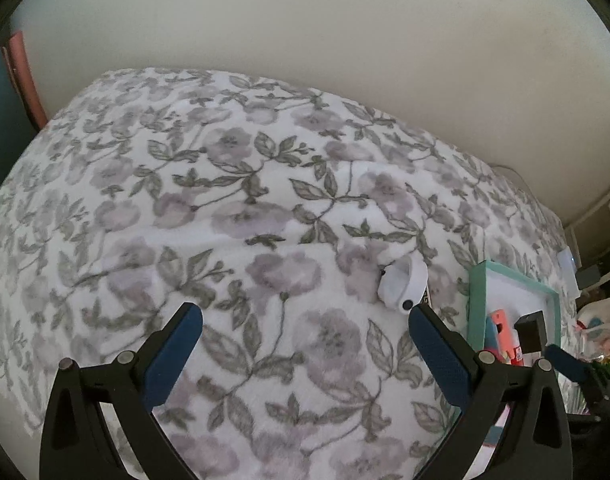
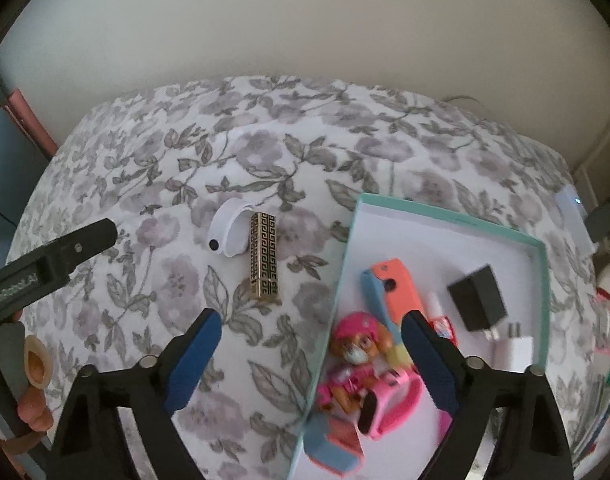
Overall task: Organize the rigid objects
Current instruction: 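Move both open grippers back toward the white earbud case and gold bar, then grasp the gold bar with the right gripper while the left gripper grasps the white earbud case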
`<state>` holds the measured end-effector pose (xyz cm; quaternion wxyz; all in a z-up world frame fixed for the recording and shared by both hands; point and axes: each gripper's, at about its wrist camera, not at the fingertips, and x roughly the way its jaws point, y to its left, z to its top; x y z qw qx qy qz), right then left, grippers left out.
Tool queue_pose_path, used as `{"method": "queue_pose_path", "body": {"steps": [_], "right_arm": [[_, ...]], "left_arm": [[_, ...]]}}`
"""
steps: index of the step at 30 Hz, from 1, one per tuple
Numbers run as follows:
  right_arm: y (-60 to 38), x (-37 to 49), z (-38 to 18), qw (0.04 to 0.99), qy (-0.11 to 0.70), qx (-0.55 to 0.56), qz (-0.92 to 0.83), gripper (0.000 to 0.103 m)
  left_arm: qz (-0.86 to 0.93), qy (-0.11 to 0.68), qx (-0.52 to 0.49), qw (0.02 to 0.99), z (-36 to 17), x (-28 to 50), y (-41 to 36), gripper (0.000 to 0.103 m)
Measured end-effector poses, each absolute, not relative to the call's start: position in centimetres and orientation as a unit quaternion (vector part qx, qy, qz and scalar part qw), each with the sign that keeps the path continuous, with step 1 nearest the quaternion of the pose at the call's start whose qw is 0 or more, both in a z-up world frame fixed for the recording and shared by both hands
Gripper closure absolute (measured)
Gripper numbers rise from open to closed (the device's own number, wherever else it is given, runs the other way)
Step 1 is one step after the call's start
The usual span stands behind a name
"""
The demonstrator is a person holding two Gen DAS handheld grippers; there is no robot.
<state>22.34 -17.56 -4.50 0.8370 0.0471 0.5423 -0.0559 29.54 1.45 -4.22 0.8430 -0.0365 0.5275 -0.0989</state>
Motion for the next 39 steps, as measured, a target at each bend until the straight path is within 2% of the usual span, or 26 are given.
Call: {"method": "queue_pose_path", "body": {"steps": [14,18,23,25,27,29,31,32,34,39], "right_arm": [[-17.0,27.9,-9.0,0.822,0.566,0.036,-0.049,0.027],[-17.8,28.8,-9.3,0.820,0.568,0.046,-0.053,0.027],[-18.8,29.2,-9.6,0.822,0.563,0.058,-0.055,0.035],[-19.0,29.2,-9.5,0.825,0.559,0.061,-0.056,0.035],[-19.2,29.2,-9.4,0.827,0.556,0.067,-0.054,0.035],[-19.1,29.1,-9.3,0.828,0.554,0.062,-0.055,0.038],[-19.0,28.9,-9.0,0.830,0.552,0.059,-0.056,0.038],[-19.0,28.9,-8.9,0.831,0.551,0.057,-0.055,0.038],[-18.8,28.8,-8.6,0.833,0.548,0.054,-0.053,0.038],[-18.1,28.8,-8.3,0.836,0.545,0.048,-0.048,0.038]], "left_arm": [[-0.151,0.542,-0.016,0.827,-8.1,33.4,-4.0,0.001],[-0.165,0.552,-0.007,0.818,-9.3,33.9,-5.5,0.012],[-0.179,0.557,-0.022,0.811,-10.1,34.5,-6.5,0.015],[-0.187,0.560,-0.020,0.807,-10.3,34.5,-7.1,0.028],[-0.200,0.565,-0.025,0.800,-10.6,34.4,-7.6,0.032],[-0.205,0.563,-0.029,0.800,-10.6,34.3,-7.8,0.041],[-0.207,0.566,-0.035,0.797,-10.5,34.3,-7.7,0.060],[-0.211,0.567,-0.042,0.795,-10.6,34.3,-7.7,0.063],[-0.222,0.564,-0.058,0.793,-10.4,34.2,-7.4,0.081],[-0.218,0.561,-0.056,0.796,-10.0,34.1,-6.8,0.083]]}}
